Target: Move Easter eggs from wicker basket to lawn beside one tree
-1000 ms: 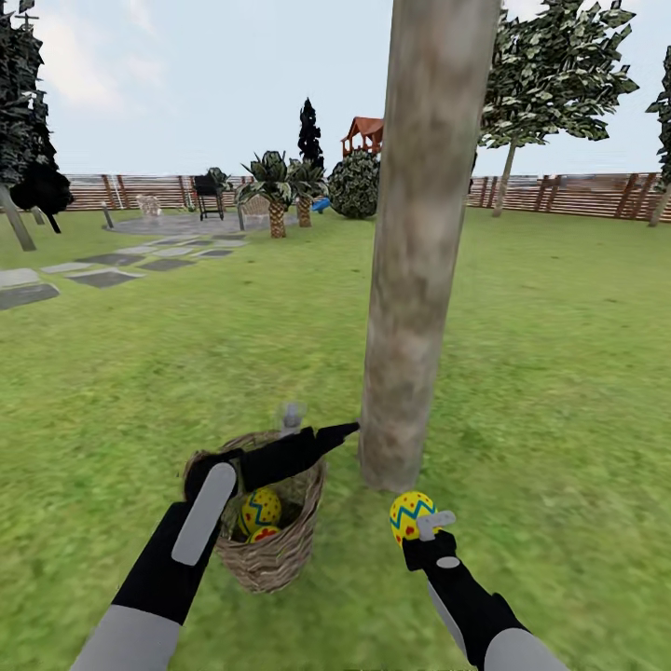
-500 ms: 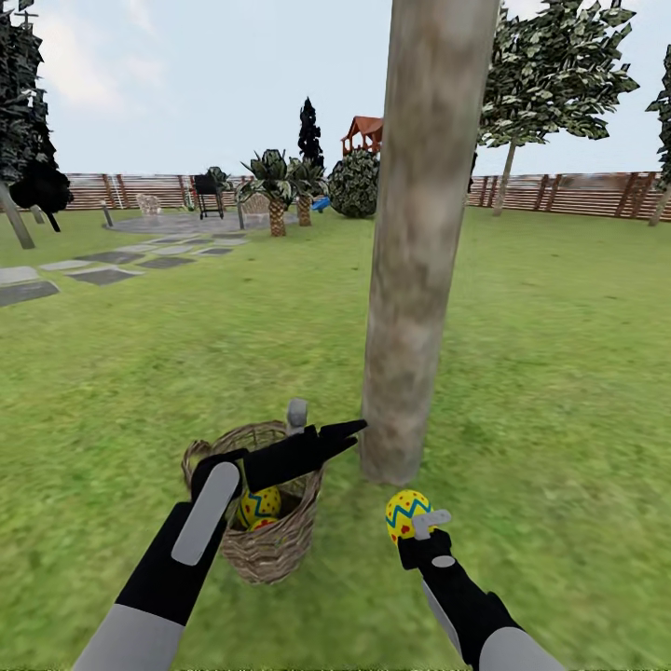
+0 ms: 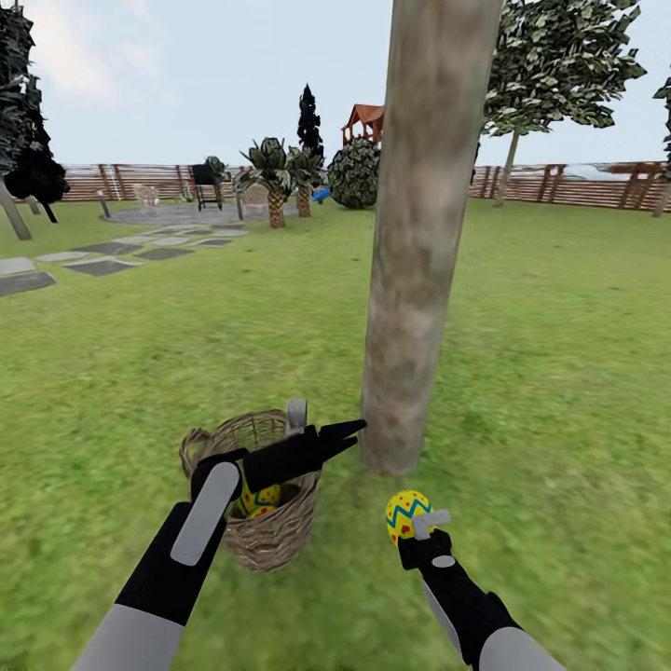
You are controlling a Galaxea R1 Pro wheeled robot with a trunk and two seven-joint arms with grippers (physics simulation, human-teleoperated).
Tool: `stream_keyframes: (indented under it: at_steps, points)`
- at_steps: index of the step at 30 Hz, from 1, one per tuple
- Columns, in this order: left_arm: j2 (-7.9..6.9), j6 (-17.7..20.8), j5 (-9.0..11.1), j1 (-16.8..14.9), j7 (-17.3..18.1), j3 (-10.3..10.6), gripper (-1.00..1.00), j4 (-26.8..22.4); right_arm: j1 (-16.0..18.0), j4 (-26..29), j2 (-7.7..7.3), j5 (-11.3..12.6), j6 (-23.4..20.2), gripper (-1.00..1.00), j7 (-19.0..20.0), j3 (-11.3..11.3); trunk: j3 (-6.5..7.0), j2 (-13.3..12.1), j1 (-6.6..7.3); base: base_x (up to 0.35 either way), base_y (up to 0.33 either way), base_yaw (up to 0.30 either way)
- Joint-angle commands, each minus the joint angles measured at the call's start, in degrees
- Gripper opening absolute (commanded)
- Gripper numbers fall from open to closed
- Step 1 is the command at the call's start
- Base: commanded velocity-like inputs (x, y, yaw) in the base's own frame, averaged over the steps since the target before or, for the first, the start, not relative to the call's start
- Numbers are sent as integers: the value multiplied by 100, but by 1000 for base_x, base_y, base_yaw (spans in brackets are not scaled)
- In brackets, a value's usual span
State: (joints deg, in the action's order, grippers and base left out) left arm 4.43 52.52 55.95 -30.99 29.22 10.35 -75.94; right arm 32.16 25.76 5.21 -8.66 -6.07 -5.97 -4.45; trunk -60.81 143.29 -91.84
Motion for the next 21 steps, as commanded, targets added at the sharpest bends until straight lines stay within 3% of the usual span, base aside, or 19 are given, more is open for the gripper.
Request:
stream_keyframes:
  at_steps: [1,11,17,21]
  points:
    - [1,30,4,-3,13,-6,100,1,1,10,-2,-52,-53,-100,-36,-30,-28,4,-1,0,0,0]
    - [27,23,4,-3,13,2,100,-7,1,16,3,-43,-53,-100,-36,-30,-249,17,-27,0,0,0]
    - [11,-12,10,-3,47,-2,100,-8,1,17,-2,-40,-53,-100,-36,-30,-249,17,-27,0,0,0]
    - [23,-22,4,-3,366,11,100,-2,1,14,-1,-42,-53,-100,-36,-30,-249,17,-27,229,0,0]
